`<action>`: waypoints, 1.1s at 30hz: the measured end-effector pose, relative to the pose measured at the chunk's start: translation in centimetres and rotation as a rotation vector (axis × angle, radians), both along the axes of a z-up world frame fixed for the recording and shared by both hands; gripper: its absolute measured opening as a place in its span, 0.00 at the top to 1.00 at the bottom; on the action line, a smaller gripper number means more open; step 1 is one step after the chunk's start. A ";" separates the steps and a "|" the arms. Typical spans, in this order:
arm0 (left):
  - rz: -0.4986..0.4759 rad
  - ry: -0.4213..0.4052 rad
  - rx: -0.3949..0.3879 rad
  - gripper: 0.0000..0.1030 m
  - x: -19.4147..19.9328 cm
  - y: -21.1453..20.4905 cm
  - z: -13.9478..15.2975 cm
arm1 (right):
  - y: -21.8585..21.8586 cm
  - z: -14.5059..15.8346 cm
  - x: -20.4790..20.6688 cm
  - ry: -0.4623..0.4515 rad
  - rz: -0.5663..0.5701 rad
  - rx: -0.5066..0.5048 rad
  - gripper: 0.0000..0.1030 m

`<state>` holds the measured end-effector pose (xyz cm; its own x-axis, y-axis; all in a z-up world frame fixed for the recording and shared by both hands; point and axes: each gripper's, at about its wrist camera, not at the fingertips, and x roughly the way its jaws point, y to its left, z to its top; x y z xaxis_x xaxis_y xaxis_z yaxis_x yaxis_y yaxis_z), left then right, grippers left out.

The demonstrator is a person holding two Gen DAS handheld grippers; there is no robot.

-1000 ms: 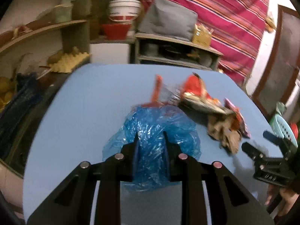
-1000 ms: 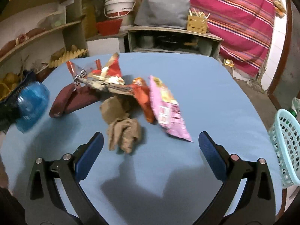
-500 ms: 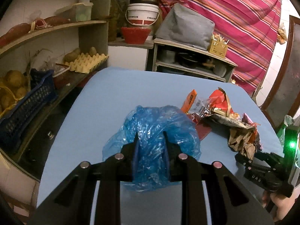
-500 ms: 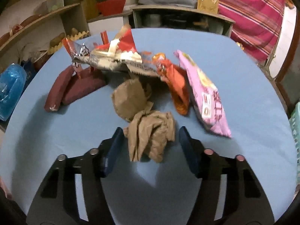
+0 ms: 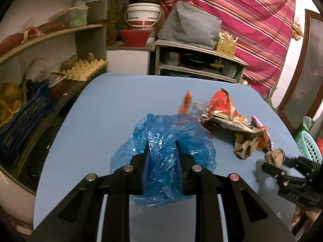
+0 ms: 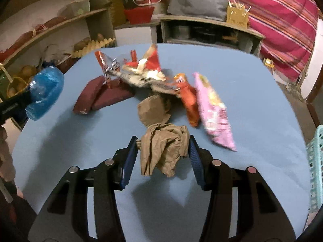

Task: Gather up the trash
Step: 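Grasp the crumpled brown paper with the right gripper while the left gripper holds the bag, then carry the bag and paper to the basket and open both grippers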

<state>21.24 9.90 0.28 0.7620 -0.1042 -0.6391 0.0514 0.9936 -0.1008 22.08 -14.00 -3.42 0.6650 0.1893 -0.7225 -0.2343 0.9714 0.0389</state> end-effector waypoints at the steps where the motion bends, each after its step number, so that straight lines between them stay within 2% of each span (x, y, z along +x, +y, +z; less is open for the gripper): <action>1: -0.003 0.001 0.001 0.78 0.0 -0.3 0.0 | -0.7 0.2 -0.2 -0.004 -0.007 0.008 0.51; 9: -0.046 -0.002 0.001 0.78 0.0 -3.6 0.1 | -7.8 2.8 -1.3 -0.059 -0.107 0.068 0.51; 16: -0.092 -0.003 0.011 0.78 -0.3 -7.2 0.1 | -13.4 4.3 -2.7 -0.099 -0.185 0.092 0.51; 19: -0.118 -0.027 0.031 0.78 -0.9 -9.2 0.7 | -15.1 4.9 -3.8 -0.123 -0.200 0.084 0.51; 23: -0.170 -0.067 0.044 0.78 -1.6 -12.4 2.5 | -17.4 5.6 -4.8 -0.149 -0.226 0.085 0.51; 29: -0.267 -0.117 0.036 0.78 -2.8 -18.5 4.8 | -24.7 7.3 -7.3 -0.194 -0.369 0.139 0.51; 33: -0.340 -0.137 0.033 0.78 -3.3 -23.6 5.7 | -28.6 8.4 -8.9 -0.227 -0.449 0.107 0.51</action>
<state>17.97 -13.74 5.95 0.7661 -0.3471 -0.5409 0.3901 0.9200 -0.0379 13.14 -42.58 4.93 0.8354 -0.0861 -0.5428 0.1913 0.9715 0.1403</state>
